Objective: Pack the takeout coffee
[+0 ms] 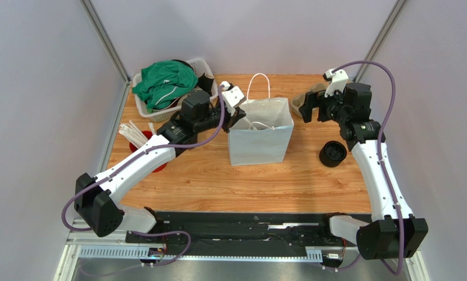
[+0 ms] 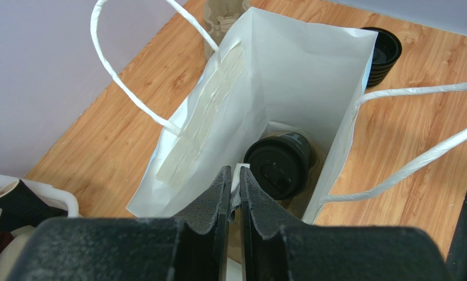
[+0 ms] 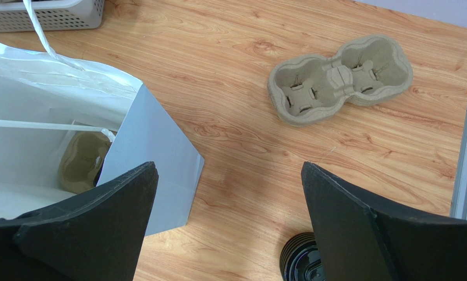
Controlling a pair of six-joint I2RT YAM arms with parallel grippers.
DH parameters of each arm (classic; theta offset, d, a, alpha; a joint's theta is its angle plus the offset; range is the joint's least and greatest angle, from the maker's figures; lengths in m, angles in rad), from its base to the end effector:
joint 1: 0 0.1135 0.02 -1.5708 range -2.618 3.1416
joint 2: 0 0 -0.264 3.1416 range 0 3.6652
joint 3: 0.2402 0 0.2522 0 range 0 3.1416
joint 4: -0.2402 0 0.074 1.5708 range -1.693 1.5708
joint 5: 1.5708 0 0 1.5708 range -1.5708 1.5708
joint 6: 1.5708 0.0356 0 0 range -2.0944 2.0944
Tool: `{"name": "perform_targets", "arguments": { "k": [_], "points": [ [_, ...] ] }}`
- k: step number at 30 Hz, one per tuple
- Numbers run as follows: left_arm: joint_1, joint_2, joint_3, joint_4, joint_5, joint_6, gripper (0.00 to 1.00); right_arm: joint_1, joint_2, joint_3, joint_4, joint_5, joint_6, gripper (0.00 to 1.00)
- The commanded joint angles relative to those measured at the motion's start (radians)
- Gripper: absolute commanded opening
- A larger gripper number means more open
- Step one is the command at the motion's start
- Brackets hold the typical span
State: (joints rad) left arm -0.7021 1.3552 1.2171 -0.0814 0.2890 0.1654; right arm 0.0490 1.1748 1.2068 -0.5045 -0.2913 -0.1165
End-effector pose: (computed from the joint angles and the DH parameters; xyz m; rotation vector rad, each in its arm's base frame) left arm 0.2377 -0.2144 0.3736 0.9548 1.5578 -0.6403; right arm 0.2565 0.0228 0.3757 -0.3482 2.0012 0.2548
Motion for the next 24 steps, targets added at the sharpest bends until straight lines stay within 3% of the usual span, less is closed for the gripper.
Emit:
{"name": "perform_targets", "arguments": {
  "k": [1,10,16,21,24],
  "points": [
    [-0.007,0.009,-0.014,0.048,0.001,0.026,0.16,-0.006,-0.003,0.004,0.018,-0.017,0.011,0.99],
    [-0.005,0.018,-0.007,0.039,0.007,0.026,0.32,-0.005,-0.004,0.004,0.017,-0.022,0.011,0.99],
    [-0.007,0.013,0.021,0.009,-0.008,0.034,0.36,-0.005,-0.006,0.003,0.017,-0.022,0.009,0.99],
    [-0.005,-0.002,0.085,-0.047,-0.054,0.059,0.57,-0.005,-0.012,0.004,0.017,-0.022,0.009,0.99],
    [-0.002,-0.018,0.119,-0.075,-0.082,0.072,0.64,-0.005,-0.015,0.004,0.015,-0.025,0.008,0.99]
  ]
}}
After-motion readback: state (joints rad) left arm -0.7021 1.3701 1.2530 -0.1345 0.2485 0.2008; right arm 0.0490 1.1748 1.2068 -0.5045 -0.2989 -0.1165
